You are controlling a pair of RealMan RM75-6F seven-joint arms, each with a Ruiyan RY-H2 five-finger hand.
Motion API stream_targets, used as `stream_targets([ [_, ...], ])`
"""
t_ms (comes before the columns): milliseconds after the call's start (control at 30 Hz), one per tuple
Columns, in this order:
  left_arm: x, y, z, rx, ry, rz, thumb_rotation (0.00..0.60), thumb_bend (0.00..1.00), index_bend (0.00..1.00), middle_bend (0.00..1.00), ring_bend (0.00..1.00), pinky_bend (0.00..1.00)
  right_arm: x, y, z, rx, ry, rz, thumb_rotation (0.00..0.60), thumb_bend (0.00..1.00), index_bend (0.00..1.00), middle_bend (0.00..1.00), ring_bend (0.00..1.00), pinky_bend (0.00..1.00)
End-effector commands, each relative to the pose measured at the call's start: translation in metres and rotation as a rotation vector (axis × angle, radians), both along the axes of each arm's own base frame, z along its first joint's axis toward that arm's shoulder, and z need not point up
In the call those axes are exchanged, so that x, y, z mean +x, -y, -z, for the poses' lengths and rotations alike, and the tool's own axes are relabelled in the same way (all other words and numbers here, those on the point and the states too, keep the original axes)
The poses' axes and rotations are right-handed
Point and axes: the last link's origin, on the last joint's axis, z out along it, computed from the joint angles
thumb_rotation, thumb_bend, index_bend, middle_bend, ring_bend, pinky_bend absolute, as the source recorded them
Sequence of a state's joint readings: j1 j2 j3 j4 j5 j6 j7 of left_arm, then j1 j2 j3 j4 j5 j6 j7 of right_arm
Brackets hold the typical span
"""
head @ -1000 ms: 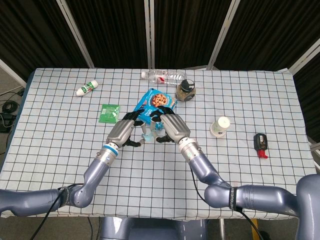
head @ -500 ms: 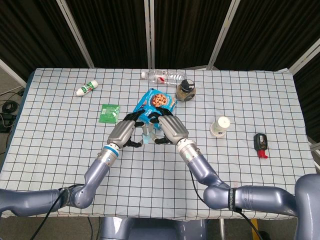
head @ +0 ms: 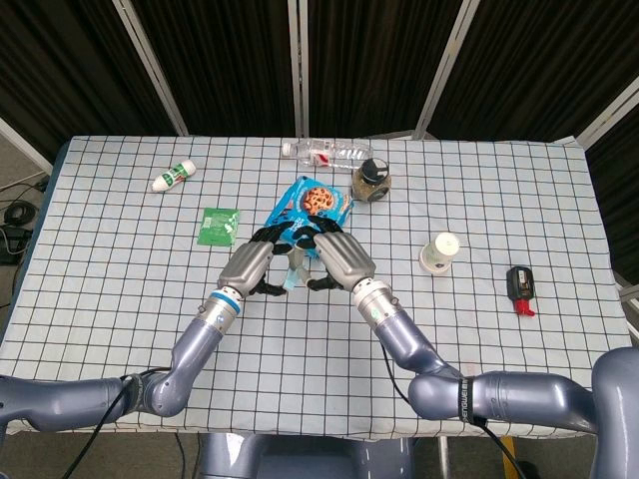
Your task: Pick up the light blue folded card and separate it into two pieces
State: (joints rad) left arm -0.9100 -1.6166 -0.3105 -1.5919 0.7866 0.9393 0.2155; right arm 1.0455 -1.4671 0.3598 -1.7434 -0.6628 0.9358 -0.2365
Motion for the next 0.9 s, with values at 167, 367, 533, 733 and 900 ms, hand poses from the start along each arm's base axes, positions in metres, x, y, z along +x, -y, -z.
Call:
stream_targets([
  [167,0.001,0.001,0.002,-0.003,-0.001,-0.001,0.6,0.49,0.61,0.0,0.0,0.0,0.0,0.0,0.0,0.002,0.001,-0.002,0.6,0.44,0.74,0.24,0.0,0.0],
  [367,0.0,0.002,0.003,0.0,0.0,-0.01,0.6,0.51,0.68,0.0,0.0,0.0,-0.002,0.0,-0.001,0.001,-0.001,0.002,0.6,0.44,0.74,0.24,0.0,0.0],
  [533,-0.002,0.001,0.002,0.002,0.0,-0.021,0.6,0.54,0.75,0.0,0.0,0.0,-0.005,0.0,-0.002,-0.003,-0.005,0.003,0.6,0.44,0.74,0.24,0.0,0.0],
  [733,-0.019,-0.002,0.002,0.003,-0.04,-0.055,0.6,0.56,0.82,0.0,0.0,0.0,-0.013,0.003,-0.013,-0.025,-0.014,-0.001,0.6,0.44,0.74,0.24,0.0,0.0],
  [900,-0.035,-0.003,0.001,0.003,-0.058,-0.085,0.6,0.56,0.83,0.0,0.0,0.0,-0.02,0.008,-0.027,-0.055,-0.018,0.001,0.6,0.44,0.74,0.24,0.0,0.0],
])
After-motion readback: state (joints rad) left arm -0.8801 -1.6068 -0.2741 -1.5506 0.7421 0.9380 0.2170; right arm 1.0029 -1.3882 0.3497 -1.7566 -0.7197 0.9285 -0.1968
